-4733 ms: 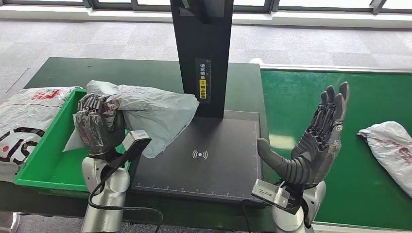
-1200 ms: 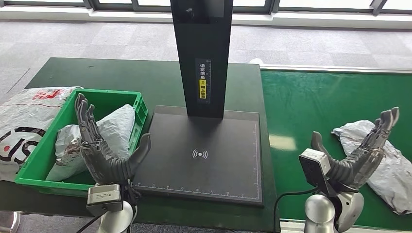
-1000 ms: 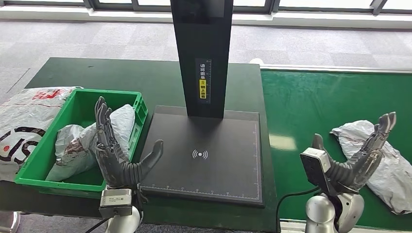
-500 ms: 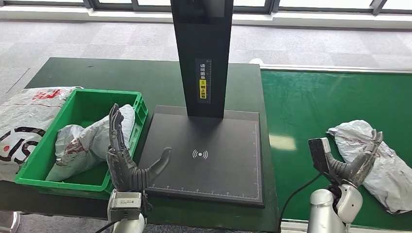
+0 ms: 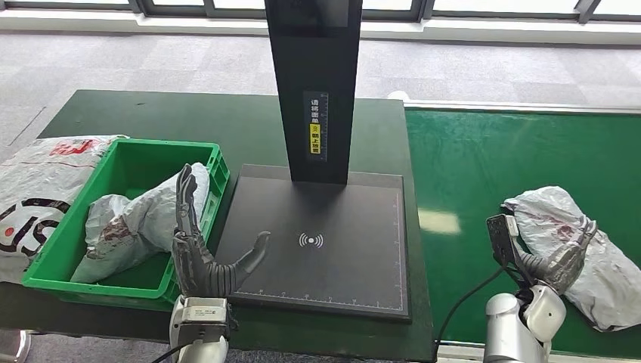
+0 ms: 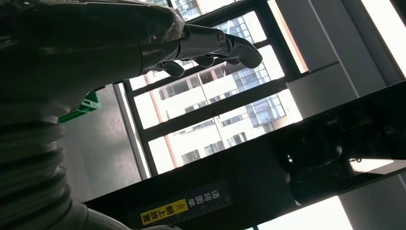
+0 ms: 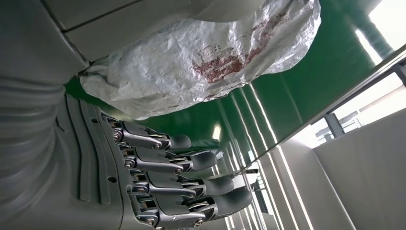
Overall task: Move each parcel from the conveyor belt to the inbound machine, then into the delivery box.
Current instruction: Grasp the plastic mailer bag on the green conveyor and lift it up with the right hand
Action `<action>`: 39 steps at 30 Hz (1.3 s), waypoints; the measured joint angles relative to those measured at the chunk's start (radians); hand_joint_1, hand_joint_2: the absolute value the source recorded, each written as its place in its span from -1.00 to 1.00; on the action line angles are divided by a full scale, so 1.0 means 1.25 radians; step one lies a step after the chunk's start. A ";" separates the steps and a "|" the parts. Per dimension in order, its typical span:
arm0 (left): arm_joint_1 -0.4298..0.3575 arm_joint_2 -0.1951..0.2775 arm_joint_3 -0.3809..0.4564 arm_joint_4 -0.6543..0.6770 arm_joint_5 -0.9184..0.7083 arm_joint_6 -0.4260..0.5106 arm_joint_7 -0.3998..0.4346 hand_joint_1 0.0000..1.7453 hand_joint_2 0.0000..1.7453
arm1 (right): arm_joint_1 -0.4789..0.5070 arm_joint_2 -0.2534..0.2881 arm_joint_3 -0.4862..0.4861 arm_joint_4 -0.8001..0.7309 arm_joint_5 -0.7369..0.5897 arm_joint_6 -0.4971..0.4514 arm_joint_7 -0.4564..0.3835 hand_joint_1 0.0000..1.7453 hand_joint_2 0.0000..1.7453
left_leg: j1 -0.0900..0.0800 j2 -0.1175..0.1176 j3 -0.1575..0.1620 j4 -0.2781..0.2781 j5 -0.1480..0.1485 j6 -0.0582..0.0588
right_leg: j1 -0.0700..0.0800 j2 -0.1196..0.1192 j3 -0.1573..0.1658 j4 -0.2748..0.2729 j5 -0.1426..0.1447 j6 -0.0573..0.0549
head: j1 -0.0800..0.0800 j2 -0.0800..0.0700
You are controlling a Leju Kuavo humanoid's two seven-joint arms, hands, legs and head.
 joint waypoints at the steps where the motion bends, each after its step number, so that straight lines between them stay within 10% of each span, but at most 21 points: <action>1: 0.000 0.000 0.000 0.000 0.000 0.000 0.000 -1.00 1.00 | -0.002 -0.002 -0.001 0.005 0.001 0.000 0.002 -1.00 1.00 | 0.000 0.000 0.000 0.000 0.000 0.000 | 0.000 0.000 0.000 0.000 0.000 0.000 | 0.000 0.000; 14: 0.003 0.000 0.000 0.002 -0.016 0.011 0.021 -1.00 1.00 | -0.032 -0.129 0.014 0.167 0.047 0.000 0.258 -1.00 1.00 | -0.001 0.000 -0.006 0.000 -0.001 0.001 | -0.001 -0.001 0.000 0.000 0.000 0.000 | 0.000 0.000; 39: 0.002 0.000 0.000 0.009 -0.035 0.007 0.049 -1.00 1.00 | -0.026 -0.225 0.077 0.318 0.049 0.000 0.428 -1.00 1.00 | 0.000 0.000 0.000 0.000 -0.001 0.001 | 0.000 0.000 0.000 0.000 0.000 0.000 | 0.000 0.000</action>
